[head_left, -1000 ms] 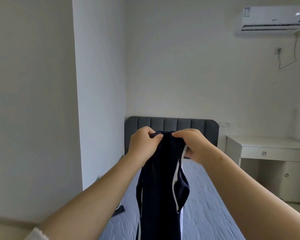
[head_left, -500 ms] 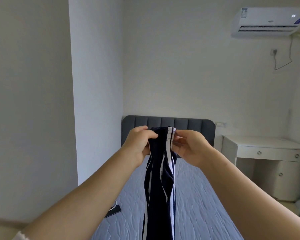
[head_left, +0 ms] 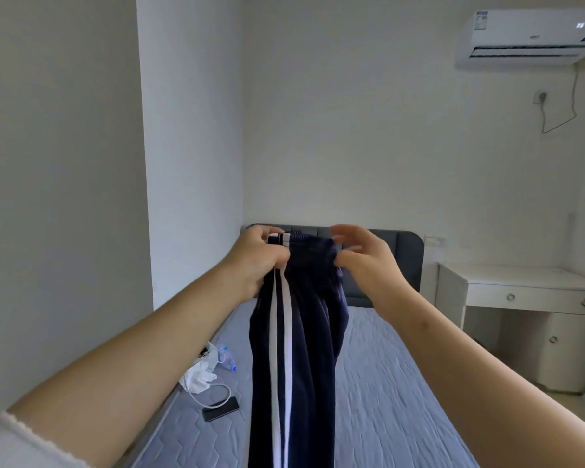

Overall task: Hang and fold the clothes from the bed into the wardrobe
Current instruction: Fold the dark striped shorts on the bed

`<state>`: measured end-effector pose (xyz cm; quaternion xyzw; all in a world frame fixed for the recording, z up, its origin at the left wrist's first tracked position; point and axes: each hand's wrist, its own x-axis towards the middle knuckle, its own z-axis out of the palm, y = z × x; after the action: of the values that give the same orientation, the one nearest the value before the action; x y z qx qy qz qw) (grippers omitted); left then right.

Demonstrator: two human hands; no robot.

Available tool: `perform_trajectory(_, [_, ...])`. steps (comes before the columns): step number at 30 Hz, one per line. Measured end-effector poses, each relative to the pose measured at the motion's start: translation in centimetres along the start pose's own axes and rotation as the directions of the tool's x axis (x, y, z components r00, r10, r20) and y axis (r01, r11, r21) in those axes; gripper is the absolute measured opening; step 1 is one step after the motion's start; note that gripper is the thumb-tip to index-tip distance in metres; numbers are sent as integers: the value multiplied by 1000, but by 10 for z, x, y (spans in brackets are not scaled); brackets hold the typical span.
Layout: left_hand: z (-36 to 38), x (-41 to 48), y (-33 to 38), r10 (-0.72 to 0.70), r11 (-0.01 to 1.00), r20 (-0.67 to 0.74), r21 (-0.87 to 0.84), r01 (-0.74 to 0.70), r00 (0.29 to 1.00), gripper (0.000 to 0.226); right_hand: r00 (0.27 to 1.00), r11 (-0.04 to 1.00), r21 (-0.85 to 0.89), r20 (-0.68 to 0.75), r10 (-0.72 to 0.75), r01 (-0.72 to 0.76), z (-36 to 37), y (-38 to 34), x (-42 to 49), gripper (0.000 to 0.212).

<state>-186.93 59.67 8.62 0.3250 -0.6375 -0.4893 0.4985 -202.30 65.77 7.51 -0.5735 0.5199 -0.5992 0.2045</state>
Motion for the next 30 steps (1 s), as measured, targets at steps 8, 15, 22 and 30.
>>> perform_trajectory(8, [-37, 2, 18, 129, 986, 204, 83, -148, 970, 53, 943, 983, -177, 317, 99, -44, -13, 2, 5, 21])
perform_trajectory(15, [-45, -10, 3, 304, 696, 397, 528, -486, 866, 57, 965, 1000, 11, 261, 17, -21, -4, -6, 11, 29])
perform_trajectory(22, [-56, -12, 0, 229, 782, 292, 513, -354, 929, 40, 816, 939, -341, 530, 233, -46, -9, -10, 7, 26])
perform_trajectory(30, [-55, -17, 6, 118, 791, 312, 545, -279, 943, 35, 980, 991, -134, 200, 3, 25, 3, -4, 6, 32])
